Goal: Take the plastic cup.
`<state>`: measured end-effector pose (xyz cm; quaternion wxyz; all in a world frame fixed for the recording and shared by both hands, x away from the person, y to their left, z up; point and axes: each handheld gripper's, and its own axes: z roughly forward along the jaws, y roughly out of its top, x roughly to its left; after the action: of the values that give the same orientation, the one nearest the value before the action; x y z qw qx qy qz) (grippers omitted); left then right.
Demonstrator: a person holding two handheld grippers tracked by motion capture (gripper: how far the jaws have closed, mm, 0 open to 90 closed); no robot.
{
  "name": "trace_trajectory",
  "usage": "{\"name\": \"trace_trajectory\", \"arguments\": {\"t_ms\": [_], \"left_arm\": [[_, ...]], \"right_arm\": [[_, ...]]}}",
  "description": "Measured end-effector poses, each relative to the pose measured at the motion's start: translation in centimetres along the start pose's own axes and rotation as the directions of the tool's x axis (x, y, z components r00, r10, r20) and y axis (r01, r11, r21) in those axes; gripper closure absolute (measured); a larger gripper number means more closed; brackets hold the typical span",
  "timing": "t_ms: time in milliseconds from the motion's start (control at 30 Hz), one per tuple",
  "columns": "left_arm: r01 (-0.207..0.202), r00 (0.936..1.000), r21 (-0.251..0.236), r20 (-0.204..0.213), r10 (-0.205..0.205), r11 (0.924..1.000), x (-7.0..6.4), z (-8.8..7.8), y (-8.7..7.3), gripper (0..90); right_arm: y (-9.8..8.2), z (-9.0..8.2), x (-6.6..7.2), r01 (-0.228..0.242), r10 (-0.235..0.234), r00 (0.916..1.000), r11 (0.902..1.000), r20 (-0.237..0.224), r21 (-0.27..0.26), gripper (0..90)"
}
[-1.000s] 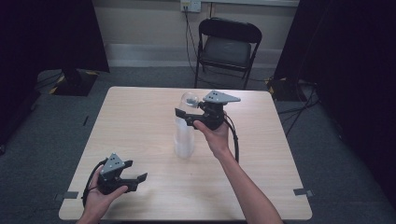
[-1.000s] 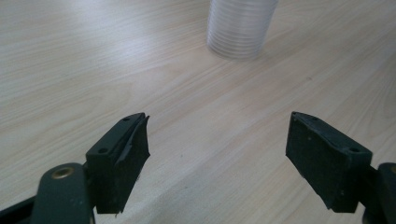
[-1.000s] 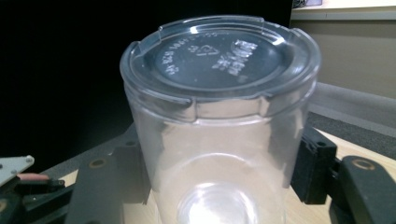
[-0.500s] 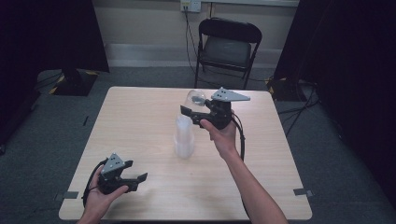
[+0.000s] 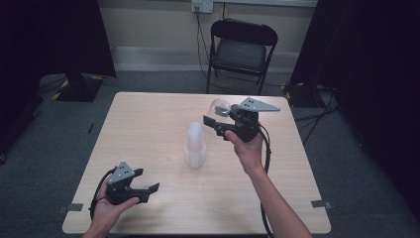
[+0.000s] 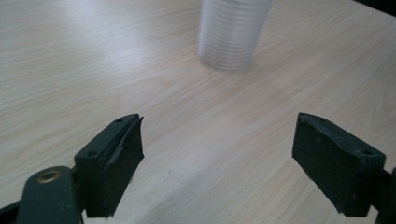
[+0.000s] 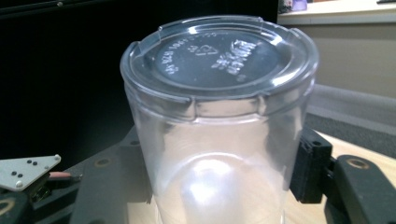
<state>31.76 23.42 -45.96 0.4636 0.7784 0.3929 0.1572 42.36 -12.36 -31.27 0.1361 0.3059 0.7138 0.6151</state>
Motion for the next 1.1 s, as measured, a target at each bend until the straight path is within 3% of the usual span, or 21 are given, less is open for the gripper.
{"name": "trace_trajectory", "arguments": {"t_ms": [333,433,533,633,667,733,800,867,1100], "left_arm": [[-0.003,0.9998,-0.034,0.021,0.004,0.9994,-0.6,0.2,0.8,15.7],[0.001,1.0000,-0.019,0.004,-0.001,0.9998,-0.8,0.3,1.3,15.8],[-0.029,0.9993,-0.031,0.023,0.030,0.9991,-1.1,0.1,1.6,15.7],[-0.042,0.9988,-0.041,0.022,0.043,0.9983,-1.3,0.1,2.0,16.0],[-0.069,0.9975,-0.058,0.011,0.070,0.9959,-1.4,0.1,2.2,19.4],[-0.084,0.9963,-0.062,0.013,0.085,0.9946,-1.5,0.1,2.3,23.1],[-0.111,0.9937,-0.072,0.004,0.112,0.9912,-1.8,0.2,2.5,22.9],[-0.105,0.9943,-0.082,0.008,0.106,0.9910,-2.0,0.3,2.7,22.6],[-0.152,0.9880,-0.125,0.004,0.154,0.9803,-2.8,0.9,4.1,25.5]], "right_arm": [[-1.4,-1.9,-0.8,-0.044,0.043,0.9989,0.9990,0.016,0.006,39.0],[-1.7,-2.1,-0.9,-0.049,0.049,0.9986,0.9987,0.020,0.012,39.2],[-2.2,-2.4,-0.9,-0.060,0.060,0.9981,0.9978,0.016,0.027,39.8],[-2.7,-2.8,-0.9,-0.083,0.083,0.9965,0.9961,-0.002,0.030,40.8],[-3.1,-3.0,-0.8,-0.093,0.093,0.9956,0.9950,-0.001,0.035,40.9],[-3.6,-3.1,-0.6,-0.099,0.099,0.9951,0.9944,-0.006,0.039,40.9],[-3.8,-3.1,-0.6,-0.103,0.103,0.9947,0.9939,-0.006,0.041,41.0],[-4.5,-3.1,-0.5,-0.119,0.119,0.9928,0.9916,-0.012,0.053,40.9],[-6.4,-3.1,0.1,-0.136,0.138,0.9904,0.9871,-0.013,0.084,40.8]]}}
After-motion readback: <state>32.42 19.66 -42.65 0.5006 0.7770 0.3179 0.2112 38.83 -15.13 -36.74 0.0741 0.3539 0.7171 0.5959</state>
